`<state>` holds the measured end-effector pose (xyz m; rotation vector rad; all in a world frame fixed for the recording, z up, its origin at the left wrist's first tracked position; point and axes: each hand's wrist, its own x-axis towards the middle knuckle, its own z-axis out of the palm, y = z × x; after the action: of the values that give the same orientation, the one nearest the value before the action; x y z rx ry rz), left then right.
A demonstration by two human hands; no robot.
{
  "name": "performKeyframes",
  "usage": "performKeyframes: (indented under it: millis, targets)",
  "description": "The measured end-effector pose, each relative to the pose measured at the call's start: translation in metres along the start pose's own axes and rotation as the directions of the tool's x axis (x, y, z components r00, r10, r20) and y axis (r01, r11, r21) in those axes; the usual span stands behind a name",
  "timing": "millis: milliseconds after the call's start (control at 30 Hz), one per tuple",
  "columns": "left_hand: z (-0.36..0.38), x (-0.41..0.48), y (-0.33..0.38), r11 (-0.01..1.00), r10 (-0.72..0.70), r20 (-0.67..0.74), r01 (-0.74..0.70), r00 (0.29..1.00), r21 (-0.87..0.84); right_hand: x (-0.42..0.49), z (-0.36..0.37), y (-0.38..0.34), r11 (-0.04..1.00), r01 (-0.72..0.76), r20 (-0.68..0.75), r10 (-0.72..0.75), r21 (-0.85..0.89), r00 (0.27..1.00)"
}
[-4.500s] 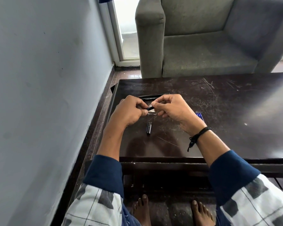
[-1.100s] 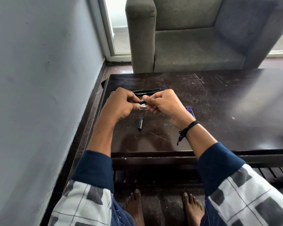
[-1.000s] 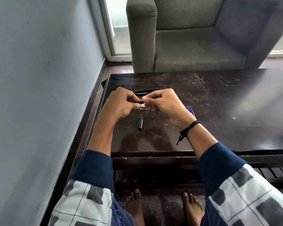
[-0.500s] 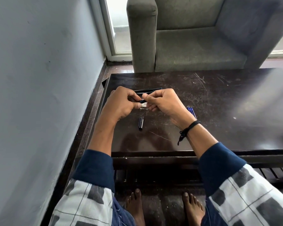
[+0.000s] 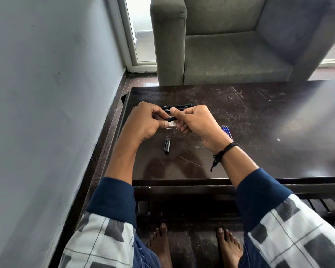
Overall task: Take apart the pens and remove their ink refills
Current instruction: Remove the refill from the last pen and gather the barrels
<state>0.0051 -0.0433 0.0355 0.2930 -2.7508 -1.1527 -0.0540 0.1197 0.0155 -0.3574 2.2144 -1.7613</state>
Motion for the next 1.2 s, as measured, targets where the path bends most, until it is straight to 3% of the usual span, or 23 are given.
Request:
performKeyframes:
  millis: [267, 633, 867, 1200]
  targets:
    - [-0.0002, 0.0014, -0.0036, 1.0, -0.025, -0.027, 0.025, 0.999, 0.018, 0.0034, -0.0031, 0.0023, 0.995, 0.007, 0.036, -0.011, 0.098, 0.999]
    - [0.0017, 0.0033, -0.0032, 1.0, 0.004, -0.023, -0.004, 1.0, 0.021, 0.0012, -0.0001, 0.0001, 0.999, -0.019, -0.014, 0.019, -0.031, 1.0]
    - [0.0031, 0.0054, -0.0064, 0.999, 0.0, -0.029, 0.001, 1.0, 0.037, 0.0001, -0.0024, -0.001, 0.999, 0.01, 0.047, -0.012, 0.048, 0.999]
    - [0.0035, 0.0039, -0.0046, 0.999, 0.014, -0.006, -0.013, 1.0, 0.033, -0.0001, -0.0002, 0.0, 1.0, 0.01, 0.041, -0.01, 0.003, 0.999]
